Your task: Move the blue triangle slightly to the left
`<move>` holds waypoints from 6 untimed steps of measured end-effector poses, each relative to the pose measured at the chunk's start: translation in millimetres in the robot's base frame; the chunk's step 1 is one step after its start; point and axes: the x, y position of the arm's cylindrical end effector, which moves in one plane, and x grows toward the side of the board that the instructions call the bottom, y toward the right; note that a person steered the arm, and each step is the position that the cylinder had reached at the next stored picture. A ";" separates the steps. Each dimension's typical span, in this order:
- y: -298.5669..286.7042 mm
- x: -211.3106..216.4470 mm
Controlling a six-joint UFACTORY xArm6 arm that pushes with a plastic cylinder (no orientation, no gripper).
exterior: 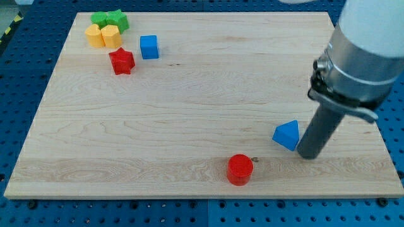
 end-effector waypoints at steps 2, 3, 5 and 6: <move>-9.8 -23.6; -22.4 -48.5; -1.2 -71.6; 9.3 -71.6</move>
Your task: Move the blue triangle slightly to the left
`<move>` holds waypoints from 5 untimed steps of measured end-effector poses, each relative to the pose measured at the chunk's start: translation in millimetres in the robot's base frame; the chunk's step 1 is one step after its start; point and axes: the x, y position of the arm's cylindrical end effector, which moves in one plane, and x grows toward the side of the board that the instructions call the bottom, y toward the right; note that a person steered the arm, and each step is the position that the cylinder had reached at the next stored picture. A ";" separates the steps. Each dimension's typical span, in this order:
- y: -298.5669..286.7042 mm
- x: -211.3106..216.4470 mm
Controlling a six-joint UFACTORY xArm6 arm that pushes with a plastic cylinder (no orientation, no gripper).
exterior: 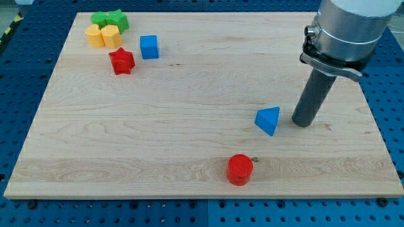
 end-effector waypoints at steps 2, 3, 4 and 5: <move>26.9 16.7; 25.5 8.2; 2.9 -20.2; -52.9 -25.7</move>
